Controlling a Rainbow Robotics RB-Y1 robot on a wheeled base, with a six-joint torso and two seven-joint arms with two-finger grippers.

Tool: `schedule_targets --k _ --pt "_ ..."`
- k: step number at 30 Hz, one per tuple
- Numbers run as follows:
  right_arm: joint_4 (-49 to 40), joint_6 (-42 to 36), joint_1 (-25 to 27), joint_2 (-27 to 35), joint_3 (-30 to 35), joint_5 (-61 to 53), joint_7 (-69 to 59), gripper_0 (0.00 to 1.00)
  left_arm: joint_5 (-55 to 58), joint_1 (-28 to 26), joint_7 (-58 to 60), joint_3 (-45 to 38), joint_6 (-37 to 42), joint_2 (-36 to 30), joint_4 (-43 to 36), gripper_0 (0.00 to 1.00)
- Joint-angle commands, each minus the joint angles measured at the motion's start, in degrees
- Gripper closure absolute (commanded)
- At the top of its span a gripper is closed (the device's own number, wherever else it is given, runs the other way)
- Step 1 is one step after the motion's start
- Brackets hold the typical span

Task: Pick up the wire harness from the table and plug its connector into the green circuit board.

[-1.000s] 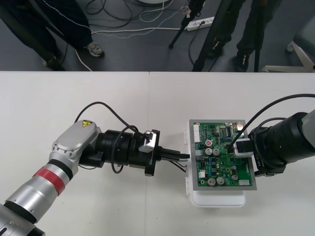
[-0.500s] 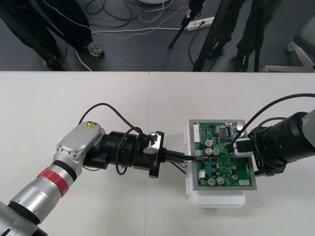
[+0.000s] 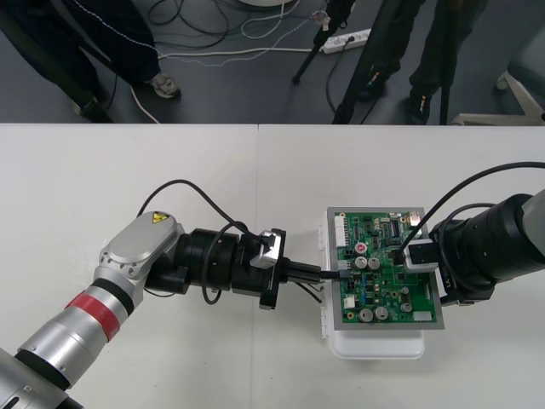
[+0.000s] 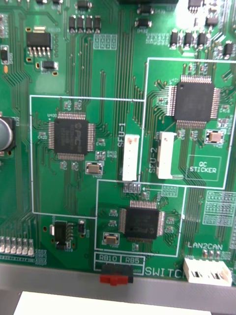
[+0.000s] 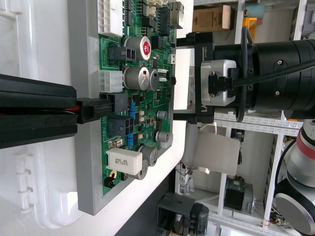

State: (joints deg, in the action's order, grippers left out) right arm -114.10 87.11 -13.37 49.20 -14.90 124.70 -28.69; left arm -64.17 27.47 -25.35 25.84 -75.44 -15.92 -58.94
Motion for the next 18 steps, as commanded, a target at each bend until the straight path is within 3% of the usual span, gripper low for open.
schedule_targets --k 1,18 --pt "-0.51 -0.45 -1.75 -0.42 -0.48 -0.86 2.23 0.0 0.54 2.24 1.88 1.4 1.61 1.85 -1.97 1.0" --pt "-0.42 -0.36 -1.75 -0.42 -0.57 -0.77 2.41 0.0 0.54 2.33 1.97 1.4 2.14 2.12 -1.97 1.0"
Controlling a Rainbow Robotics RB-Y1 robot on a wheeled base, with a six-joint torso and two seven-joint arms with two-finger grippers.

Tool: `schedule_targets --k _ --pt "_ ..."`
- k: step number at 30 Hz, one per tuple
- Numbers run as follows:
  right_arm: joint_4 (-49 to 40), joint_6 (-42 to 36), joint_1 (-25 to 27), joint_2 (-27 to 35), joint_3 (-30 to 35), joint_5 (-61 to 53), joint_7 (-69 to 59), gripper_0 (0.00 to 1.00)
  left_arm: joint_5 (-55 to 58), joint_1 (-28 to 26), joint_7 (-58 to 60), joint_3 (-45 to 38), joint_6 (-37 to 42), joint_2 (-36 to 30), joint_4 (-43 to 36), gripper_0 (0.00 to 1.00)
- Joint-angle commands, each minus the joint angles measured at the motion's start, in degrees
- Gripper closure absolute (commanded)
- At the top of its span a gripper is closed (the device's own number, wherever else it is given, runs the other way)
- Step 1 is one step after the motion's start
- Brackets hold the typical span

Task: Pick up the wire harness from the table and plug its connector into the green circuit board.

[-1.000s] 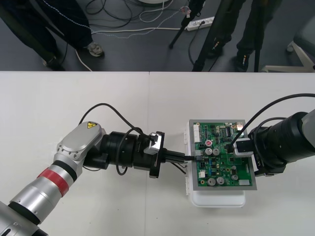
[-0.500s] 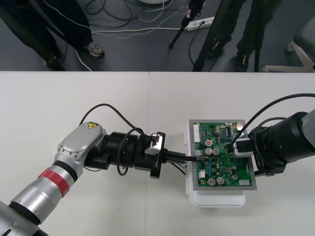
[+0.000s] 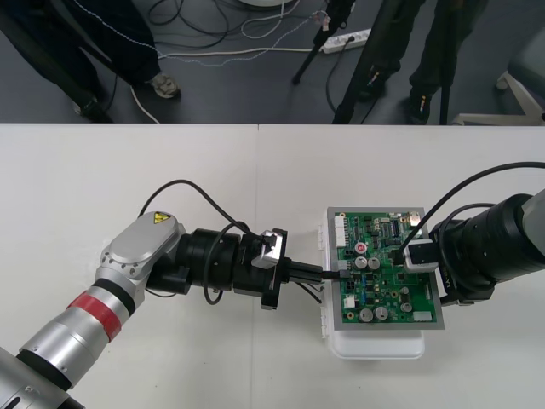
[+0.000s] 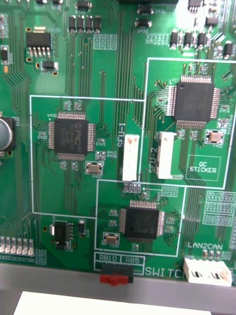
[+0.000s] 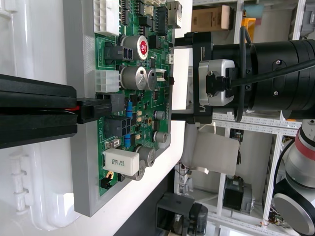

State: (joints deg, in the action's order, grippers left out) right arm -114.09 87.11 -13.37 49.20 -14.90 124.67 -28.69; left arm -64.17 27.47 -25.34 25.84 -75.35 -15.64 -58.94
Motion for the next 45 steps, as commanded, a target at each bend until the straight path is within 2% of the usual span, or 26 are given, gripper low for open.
schedule_targets --k 1,45 --pt "-0.43 -0.36 -1.75 -0.42 -0.57 -0.84 2.41 0.0 0.54 2.33 1.96 1.4 2.13 1.84 -1.97 1.0" --pt "-0.43 -0.27 -1.75 -0.42 -0.57 -1.1 2.58 0.0 1.06 2.5 0.03 2.28 3.19 2.55 -3.55 1.0"
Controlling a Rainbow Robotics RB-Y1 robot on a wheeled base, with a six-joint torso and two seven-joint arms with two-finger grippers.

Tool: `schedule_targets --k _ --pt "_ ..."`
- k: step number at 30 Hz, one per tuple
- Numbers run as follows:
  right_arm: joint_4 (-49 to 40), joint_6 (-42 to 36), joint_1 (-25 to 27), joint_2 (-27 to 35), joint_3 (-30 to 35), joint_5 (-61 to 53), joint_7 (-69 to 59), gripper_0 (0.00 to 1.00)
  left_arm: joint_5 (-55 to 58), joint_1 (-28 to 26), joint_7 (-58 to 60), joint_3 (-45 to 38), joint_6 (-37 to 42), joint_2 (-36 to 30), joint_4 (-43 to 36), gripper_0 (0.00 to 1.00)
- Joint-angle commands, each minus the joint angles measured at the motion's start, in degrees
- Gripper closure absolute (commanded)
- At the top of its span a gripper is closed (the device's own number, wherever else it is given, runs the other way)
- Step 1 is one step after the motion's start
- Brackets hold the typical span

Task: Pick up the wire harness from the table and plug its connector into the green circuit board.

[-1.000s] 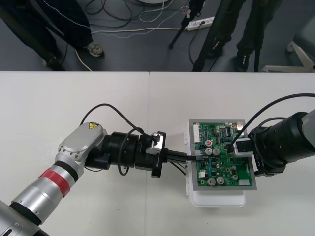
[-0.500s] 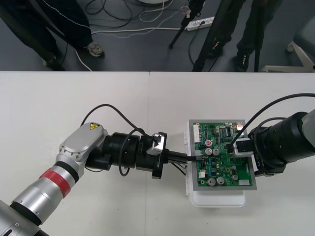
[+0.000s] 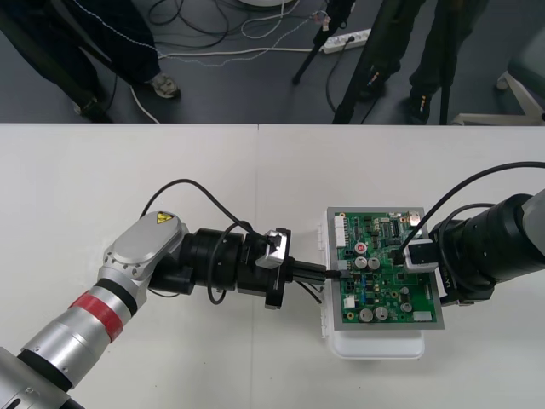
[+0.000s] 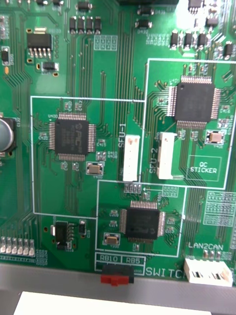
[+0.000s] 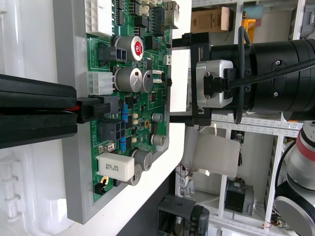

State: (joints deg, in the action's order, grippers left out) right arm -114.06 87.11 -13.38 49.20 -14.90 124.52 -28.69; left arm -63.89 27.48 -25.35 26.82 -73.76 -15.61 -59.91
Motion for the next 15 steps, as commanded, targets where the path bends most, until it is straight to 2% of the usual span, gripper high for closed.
schedule_targets --k 1,15 --pt "-0.46 -0.27 -1.73 -0.42 -0.57 -0.86 2.58 0.0 0.88 2.49 0.03 1.39 1.6 2.51 -2.58 1.0" --pt "-0.46 -0.1 -1.73 -0.42 -0.57 -0.77 2.76 0.0 0.61 2.4 0.03 1.3 2.21 3.57 -2.58 1.0"
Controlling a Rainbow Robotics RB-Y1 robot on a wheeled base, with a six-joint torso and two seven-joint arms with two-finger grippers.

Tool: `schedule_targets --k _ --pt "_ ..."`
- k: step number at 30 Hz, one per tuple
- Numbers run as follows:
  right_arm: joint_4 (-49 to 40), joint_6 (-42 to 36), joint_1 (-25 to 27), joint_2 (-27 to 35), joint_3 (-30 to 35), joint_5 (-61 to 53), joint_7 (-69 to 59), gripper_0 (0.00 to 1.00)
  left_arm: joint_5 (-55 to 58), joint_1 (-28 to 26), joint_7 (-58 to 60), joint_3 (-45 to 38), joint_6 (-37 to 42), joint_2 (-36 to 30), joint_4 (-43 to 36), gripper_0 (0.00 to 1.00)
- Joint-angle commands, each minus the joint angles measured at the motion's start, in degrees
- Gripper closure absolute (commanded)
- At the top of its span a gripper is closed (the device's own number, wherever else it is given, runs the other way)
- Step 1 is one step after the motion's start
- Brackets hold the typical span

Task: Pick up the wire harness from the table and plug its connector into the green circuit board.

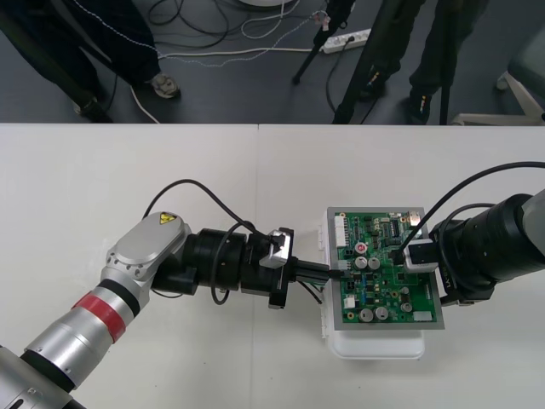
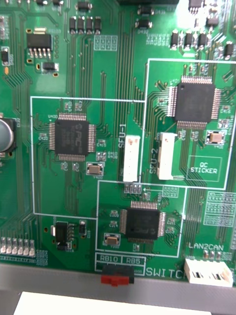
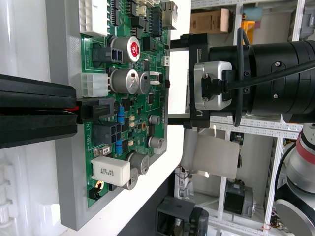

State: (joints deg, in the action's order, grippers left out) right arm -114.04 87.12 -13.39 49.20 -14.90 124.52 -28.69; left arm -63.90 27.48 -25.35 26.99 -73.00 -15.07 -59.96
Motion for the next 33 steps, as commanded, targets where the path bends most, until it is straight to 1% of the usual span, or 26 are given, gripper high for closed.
schedule_targets --k 1,12,24,26,28,29,30,31,33 --pt "-0.48 -0.11 -1.73 -0.42 -0.48 -0.69 2.76 0.0 0.7 2.49 0.03 1.22 1.55 3.03 -2.44 1.0" --pt "-0.48 -0.11 -1.73 -0.42 -0.48 -0.51 2.76 0.0 0.62 2.4 0.12 1.13 1.72 3.12 -2.53 1.0" --pt "-0.48 -0.2 -1.73 -0.42 -0.48 -0.42 2.93 0.0 0.62 2.4 0.47 1.13 1.72 1.45 -2.53 0.99" --pt "-0.48 -0.11 -1.73 -0.42 -0.57 -0.42 2.93 0.0 0.7 2.4 0.47 1.13 1.72 1.1 -2.53 0.92" --pt "-0.57 -0.11 -1.73 -0.42 -0.48 -0.42 2.93 0.0 0.7 2.4 0.65 1.13 1.72 0.57 -2.53 0.63" --pt "-0.57 -0.2 -1.73 -0.42 -0.57 -0.51 3.02 0.0 0.7 2.4 0.65 1.13 1.72 0.39 -2.53 0.56" --pt "-0.48 -0.11 -1.73 -0.42 -0.57 -0.42 3.02 0.0 0.88 2.31 0.74 1.13 1.72 0.13 -2.53 0.43" --pt "-0.48 -0.11 -1.73 -0.42 -0.48 -0.51 3.02 0.0 0.97 2.31 0.83 1.13 1.72 -0.31 -2.53 0.25" --pt "-0.48 -0.11 -1.73 -0.42 -0.48 -0.51 3.02 0.0 1.32 2.14 0.83 1.13 1.72 -0.92 -2.53 0.14"
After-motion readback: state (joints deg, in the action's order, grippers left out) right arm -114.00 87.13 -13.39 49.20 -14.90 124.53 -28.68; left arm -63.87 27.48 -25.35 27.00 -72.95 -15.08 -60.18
